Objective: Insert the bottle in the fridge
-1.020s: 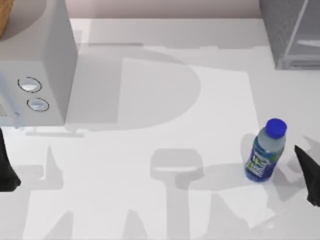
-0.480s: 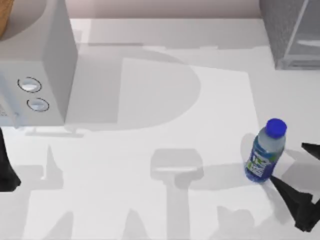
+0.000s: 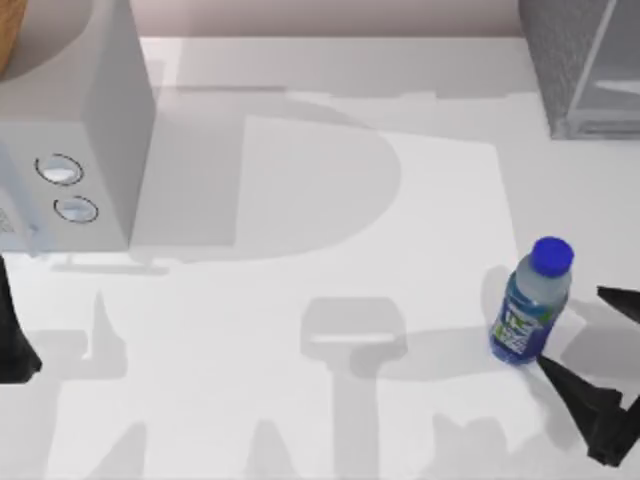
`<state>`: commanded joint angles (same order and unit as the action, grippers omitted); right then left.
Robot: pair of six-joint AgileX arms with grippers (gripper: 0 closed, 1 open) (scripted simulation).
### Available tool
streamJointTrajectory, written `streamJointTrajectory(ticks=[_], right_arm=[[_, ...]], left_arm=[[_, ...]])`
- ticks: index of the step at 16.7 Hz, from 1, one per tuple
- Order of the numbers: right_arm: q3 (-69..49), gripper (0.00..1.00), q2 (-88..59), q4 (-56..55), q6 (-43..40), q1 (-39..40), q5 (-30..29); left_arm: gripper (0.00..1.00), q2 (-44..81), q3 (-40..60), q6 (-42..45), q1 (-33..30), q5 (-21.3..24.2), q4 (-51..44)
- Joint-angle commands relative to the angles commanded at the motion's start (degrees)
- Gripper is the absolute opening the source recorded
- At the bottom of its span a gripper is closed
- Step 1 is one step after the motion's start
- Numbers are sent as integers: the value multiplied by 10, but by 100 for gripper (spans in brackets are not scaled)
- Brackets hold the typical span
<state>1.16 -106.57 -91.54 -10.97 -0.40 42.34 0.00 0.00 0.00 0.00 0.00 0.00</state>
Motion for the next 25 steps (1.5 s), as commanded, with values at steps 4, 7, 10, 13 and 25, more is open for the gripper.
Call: streamJointTrajectory(ticks=[4,7,10,13,25], right_arm=[[-43,100,-36,-4,16,49,-47],[-85,100,-72,-7,32,97,-94],[-105,100,-90,-8,38,121,-117],[-105,100,-90,-8,38,121,-117],[-105,10,-90,-8,38,121,-117]], left_arm=[[100,0,0,0,0,0,0],[100,0,0,0,0,0,0],[100,0,0,0,0,0,0],[100,0,0,0,0,0,0],[100,0,0,0,0,0,0]])
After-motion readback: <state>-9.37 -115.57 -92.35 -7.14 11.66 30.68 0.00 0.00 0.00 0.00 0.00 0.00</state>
